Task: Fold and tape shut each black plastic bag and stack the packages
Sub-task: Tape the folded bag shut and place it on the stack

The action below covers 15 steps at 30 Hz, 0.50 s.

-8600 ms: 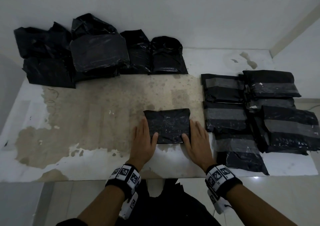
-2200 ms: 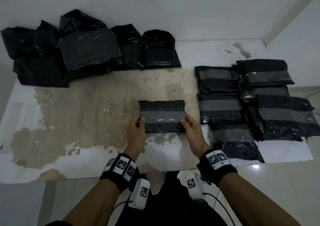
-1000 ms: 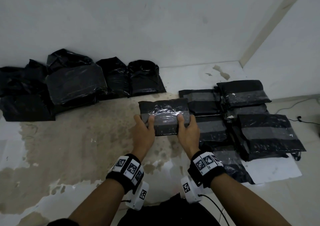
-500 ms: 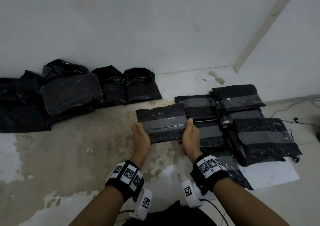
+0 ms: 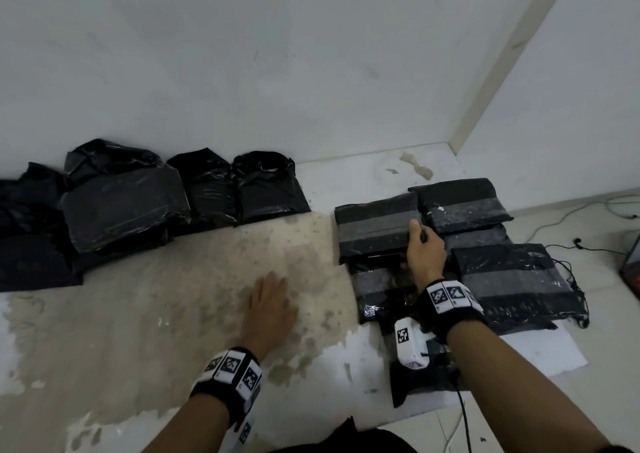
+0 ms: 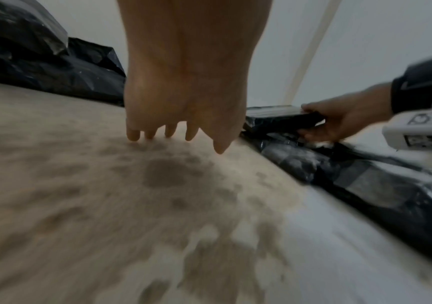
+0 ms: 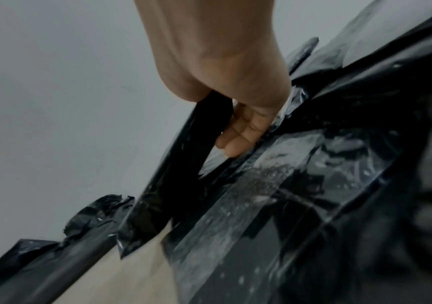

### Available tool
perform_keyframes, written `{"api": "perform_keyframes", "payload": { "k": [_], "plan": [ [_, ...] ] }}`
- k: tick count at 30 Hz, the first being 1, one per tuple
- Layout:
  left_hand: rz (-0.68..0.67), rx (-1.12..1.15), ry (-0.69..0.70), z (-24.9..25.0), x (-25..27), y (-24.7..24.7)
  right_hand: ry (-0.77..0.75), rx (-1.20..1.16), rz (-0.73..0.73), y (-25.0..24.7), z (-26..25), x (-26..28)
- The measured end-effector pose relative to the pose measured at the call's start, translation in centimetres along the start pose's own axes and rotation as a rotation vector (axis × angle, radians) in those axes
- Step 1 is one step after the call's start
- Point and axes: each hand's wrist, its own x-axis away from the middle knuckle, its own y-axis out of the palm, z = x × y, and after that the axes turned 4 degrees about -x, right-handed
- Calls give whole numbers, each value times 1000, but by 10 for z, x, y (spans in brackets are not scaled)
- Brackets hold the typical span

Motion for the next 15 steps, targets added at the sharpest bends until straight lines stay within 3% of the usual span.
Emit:
{"api": "perform_keyframes", "payload": {
  "k": [3,6,8,12,15],
  "plan": [
    [17,-103,56,-14,8,11,-24,272,9,-4,0,1],
    [31,-93,75,-16,10,7,-306,525,85,-1,11,30],
    [112,-39,77,-15,5,0,-447,594,86,6,16,44],
    [127,118,-49,-16,-25,-35,-651,725,-185,26,8,48],
    [242,303,-94,-20,-63,-70,-667,826,-309,40,3,39]
  ]
}}
